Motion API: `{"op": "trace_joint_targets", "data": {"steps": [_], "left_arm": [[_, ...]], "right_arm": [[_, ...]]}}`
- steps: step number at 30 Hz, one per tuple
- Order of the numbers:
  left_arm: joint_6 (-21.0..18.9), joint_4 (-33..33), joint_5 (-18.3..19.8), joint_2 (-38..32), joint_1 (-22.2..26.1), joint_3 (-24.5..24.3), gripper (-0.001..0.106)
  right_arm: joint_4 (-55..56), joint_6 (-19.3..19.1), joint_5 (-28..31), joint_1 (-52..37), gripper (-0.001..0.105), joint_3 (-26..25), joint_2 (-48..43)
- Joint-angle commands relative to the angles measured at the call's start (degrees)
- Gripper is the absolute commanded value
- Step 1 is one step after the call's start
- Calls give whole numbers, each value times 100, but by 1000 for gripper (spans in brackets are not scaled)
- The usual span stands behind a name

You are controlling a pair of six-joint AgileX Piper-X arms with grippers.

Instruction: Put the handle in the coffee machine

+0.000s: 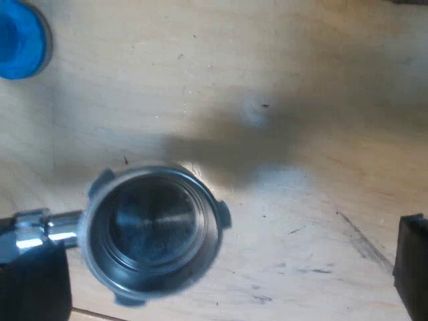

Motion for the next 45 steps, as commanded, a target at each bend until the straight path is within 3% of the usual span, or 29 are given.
{"op": "trace_joint_targets", "data": {"steps": [1, 4, 10, 14, 16, 20, 24, 28, 34, 37, 45], "left_arm": [[-34, 47, 259, -210, 368, -221, 0], [-31, 297, 388, -230, 586, -340, 0], [-129, 799, 888, -229, 1235, -649, 0], [-204, 838, 939, -229, 1788, -652, 0], [-213, 855, 1019, -229, 2141, -652, 0], [-141, 868, 1141, -229, 2713, -652, 0], [107, 868, 1230, -229, 3073, -652, 0], [643, 868, 1441, -184, 3607, -652, 0], [1192, 868, 1820, 114, 4088, -652, 0], [1508, 868, 1884, 346, 4230, -652, 0], [2298, 791, 1883, 976, 4250, -652, 0]], "right_arm": [[-95, -67, 380, 2, 103, -53, -36], [-226, -93, 496, 2, 103, -53, -36], [-821, -826, 619, 164, 103, -53, -36], [-1229, -1179, 1401, 415, 103, -53, -36], [-1568, -1214, 1985, 606, 103, -53, -36], [-1992, -1265, 2456, 848, 103, -53, -36], [-2416, -1448, 3099, 1148, 103, -53, -36], [-2817, -1448, 3630, 1391, 103, 55, -36], [-3934, -1448, 3841, 1710, 103, 623, -36], [-4543, -1448, 4235, 1840, 103, 919, -36], [-5820, -1448, 4565, 1840, 103, 1512, -36]]}}
